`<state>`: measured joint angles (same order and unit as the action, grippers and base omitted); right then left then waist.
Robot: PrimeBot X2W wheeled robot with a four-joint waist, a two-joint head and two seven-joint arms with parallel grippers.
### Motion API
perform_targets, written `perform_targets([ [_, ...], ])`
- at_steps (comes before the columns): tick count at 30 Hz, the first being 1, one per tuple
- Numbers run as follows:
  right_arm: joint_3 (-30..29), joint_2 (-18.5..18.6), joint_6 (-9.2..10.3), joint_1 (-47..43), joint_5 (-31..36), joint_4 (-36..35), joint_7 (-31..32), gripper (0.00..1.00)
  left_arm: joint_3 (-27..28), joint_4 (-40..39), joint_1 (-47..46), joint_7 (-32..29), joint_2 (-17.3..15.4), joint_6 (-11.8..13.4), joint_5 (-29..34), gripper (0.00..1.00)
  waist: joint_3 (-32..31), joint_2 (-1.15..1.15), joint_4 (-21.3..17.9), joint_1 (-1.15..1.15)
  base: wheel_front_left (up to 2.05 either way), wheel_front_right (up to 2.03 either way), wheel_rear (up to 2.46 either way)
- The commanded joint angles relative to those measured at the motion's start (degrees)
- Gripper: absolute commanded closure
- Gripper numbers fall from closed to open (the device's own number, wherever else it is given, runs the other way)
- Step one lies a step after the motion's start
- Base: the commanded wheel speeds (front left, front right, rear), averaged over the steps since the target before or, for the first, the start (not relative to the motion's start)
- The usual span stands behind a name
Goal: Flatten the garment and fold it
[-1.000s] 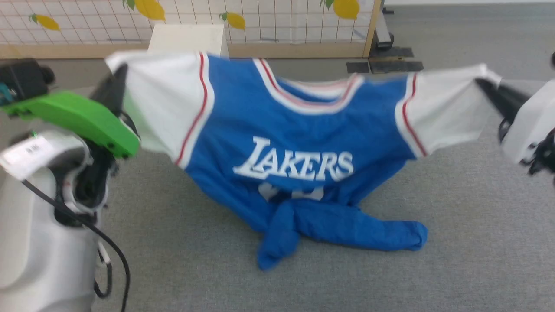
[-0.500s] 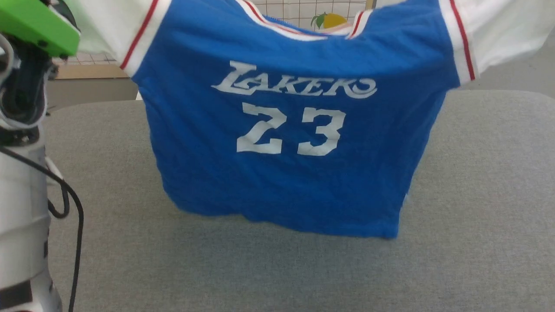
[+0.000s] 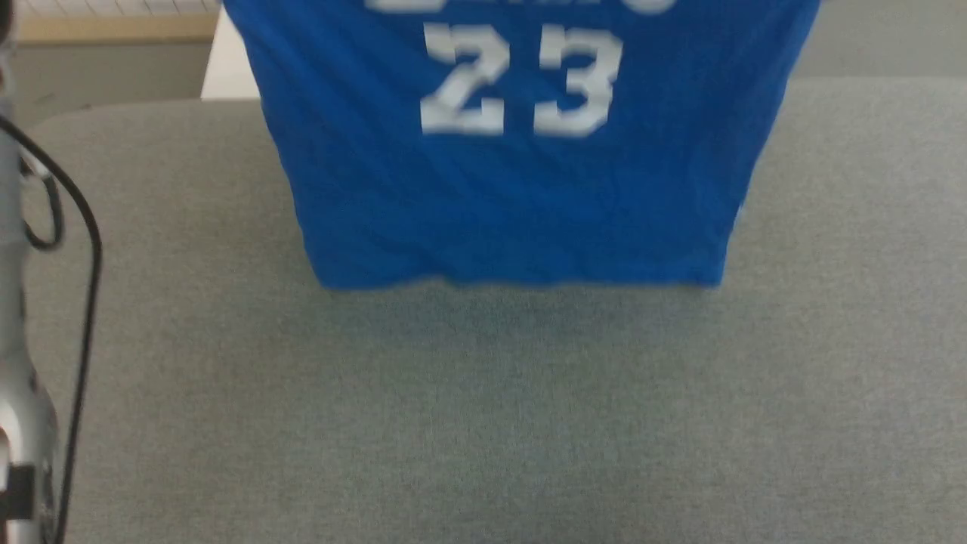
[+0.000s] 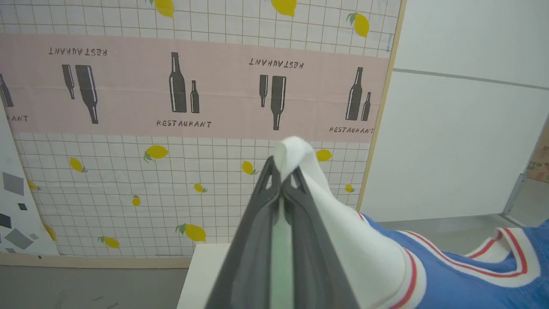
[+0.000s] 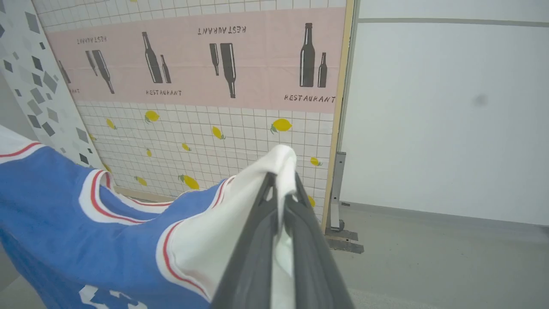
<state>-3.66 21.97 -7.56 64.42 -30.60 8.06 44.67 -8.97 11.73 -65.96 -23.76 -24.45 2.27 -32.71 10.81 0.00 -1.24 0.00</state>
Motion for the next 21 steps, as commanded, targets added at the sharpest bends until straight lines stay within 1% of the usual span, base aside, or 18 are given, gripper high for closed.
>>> perform_targets([
  [1, 0.3, -0.8, 0.08, 3.5, 1.0, 1.2, -0.5, 1.00, -0.5, 1.3, -3.4, 0.7, -0.7, -0.3, 1.8, 1.00, 8.2, 0.00, -0.4, 0.00, 0.00, 0.00, 0.00],
  [6, 1.1, -1.8, 0.08, 14.9, 5.6, 6.2, -3.0, 1.00, -1.5, 5.7, -12.9, 4.3, -0.9, -0.1, 5.4, 1.00, 15.4, 0.00, -0.7, 0.00, 0.00, 0.00, 0.00],
  [11, 0.7, -3.1, 0.08, 24.6, 10.4, 12.2, -7.9, 1.00, -2.1, 9.8, -20.9, 10.4, -0.5, 0.2, 8.5, 1.00, 20.5, 0.00, -0.9, 0.00, 0.00, 0.00, 0.00],
  [13, 0.7, -3.7, 0.08, 27.0, 11.8, 14.0, -9.4, 1.00, -2.1, 11.4, -23.0, 13.0, -0.5, 0.5, 9.4, 1.00, 22.0, 0.00, -1.0, 0.00, 0.00, 0.00, 0.00],
  [15, 0.8, -4.1, 0.08, 28.9, 12.7, 15.7, -10.7, 1.00, -2.3, 13.3, -24.3, 14.4, -0.4, 0.4, 9.8, 1.00, 23.2, 0.00, -1.1, 0.00, 0.00, 0.00, 0.00],
  [21, 1.8, -4.4, 0.08, 31.1, 13.2, 19.7, -13.3, 1.00, -2.2, 17.6, -25.9, 17.8, -0.3, 0.1, 9.9, 1.00, 26.3, 0.00, -0.9, 0.00, 0.00, 0.00, 0.00],
])
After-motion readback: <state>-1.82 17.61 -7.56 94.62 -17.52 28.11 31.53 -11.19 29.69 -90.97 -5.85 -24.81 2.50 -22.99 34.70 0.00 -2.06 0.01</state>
